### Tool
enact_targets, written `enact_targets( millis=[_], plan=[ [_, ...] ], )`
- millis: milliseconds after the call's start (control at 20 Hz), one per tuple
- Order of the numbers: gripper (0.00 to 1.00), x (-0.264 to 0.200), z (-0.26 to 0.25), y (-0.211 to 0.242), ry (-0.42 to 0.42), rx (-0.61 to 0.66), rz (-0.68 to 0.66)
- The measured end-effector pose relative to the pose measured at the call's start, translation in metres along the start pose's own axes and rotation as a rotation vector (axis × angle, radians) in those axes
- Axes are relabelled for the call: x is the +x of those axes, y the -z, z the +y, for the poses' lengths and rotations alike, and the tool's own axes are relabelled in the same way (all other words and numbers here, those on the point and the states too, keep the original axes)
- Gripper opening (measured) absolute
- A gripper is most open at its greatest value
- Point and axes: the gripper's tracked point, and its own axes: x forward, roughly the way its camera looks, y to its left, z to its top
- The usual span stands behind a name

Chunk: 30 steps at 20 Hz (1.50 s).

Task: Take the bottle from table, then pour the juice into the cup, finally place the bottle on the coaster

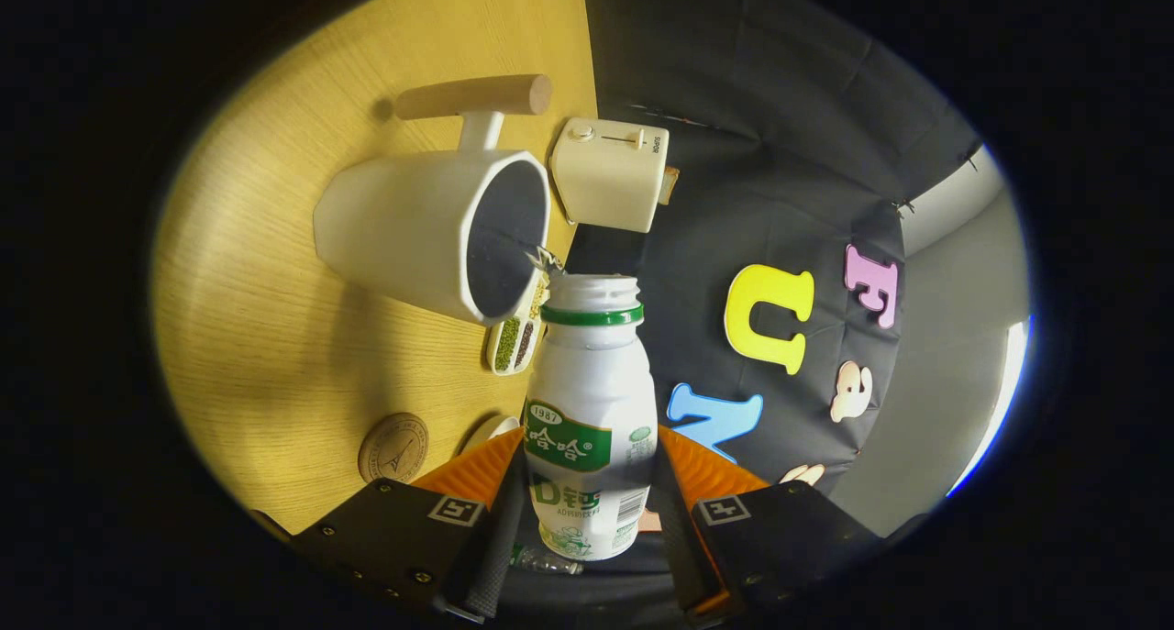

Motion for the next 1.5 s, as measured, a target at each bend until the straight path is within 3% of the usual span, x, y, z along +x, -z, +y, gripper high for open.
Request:
enact_targets(
  millis=[1500],
  plan=[
    [0.69,-0.002,-0.028,-0.014,0.072,-0.198,-0.018]
  ],
)
